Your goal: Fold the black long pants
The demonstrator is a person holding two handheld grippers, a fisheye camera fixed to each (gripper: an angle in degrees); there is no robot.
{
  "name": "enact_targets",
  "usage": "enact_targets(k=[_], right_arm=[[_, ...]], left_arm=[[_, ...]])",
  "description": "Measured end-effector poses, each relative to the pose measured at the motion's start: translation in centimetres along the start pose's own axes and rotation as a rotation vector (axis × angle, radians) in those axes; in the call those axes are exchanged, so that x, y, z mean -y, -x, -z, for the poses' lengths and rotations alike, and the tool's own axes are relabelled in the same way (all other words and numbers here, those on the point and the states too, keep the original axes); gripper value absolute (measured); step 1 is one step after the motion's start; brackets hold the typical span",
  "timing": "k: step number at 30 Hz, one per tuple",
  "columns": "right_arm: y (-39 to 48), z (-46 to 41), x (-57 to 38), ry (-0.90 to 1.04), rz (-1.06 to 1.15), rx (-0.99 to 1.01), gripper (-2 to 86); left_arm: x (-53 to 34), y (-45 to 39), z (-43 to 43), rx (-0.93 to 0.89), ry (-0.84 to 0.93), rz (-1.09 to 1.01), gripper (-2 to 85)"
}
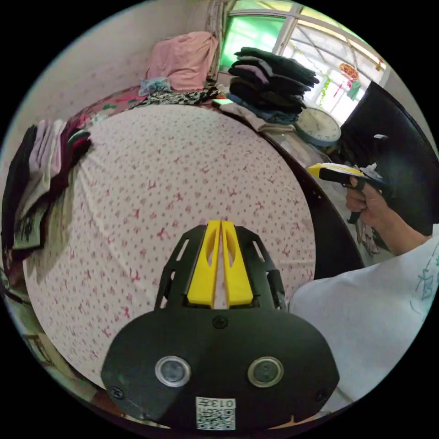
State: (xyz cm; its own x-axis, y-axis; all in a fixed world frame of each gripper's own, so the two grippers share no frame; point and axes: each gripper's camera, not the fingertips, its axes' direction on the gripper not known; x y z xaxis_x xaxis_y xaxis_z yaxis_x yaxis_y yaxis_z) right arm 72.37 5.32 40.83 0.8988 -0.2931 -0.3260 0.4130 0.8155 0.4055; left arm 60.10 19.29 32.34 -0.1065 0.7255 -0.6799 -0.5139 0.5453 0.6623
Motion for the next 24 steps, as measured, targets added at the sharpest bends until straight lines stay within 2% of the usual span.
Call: enact_targets(k=[3, 8, 14, 18, 24], right_arm=[[7.6, -2.8, -1.7, 0.126, 0.020, 0.060, -0.3], [17.4, -4.5, -0.2, 0.138, 0.062, 0.068, -0.2], [26.1, -4.7, 8.6, 0.057, 0.189, 0.031, 0.3], [31.5, -6.7, 17.0, 0.011, 0.320, 0.086, 1.9], [39.2, -12.4, 27.4, -0.044, 0.435, 0.206, 6.9]], left_arm=[[-8.4, 4.8, 4.6, -0.051, -0.011, 0.174, -0.4], [-17.3, 12.6, 13.4, -0.010, -0.034, 0.352, -0.2], [-17.9, 21.3, 23.8, 0.105, -0.199, 0.441, 0.8], [-16.1, 26.0, 29.1, 0.201, -0.282, 0.469, 4.1], [-12.0, 32.3, 36.5, 0.507, -0.314, 0.488, 10.6]])
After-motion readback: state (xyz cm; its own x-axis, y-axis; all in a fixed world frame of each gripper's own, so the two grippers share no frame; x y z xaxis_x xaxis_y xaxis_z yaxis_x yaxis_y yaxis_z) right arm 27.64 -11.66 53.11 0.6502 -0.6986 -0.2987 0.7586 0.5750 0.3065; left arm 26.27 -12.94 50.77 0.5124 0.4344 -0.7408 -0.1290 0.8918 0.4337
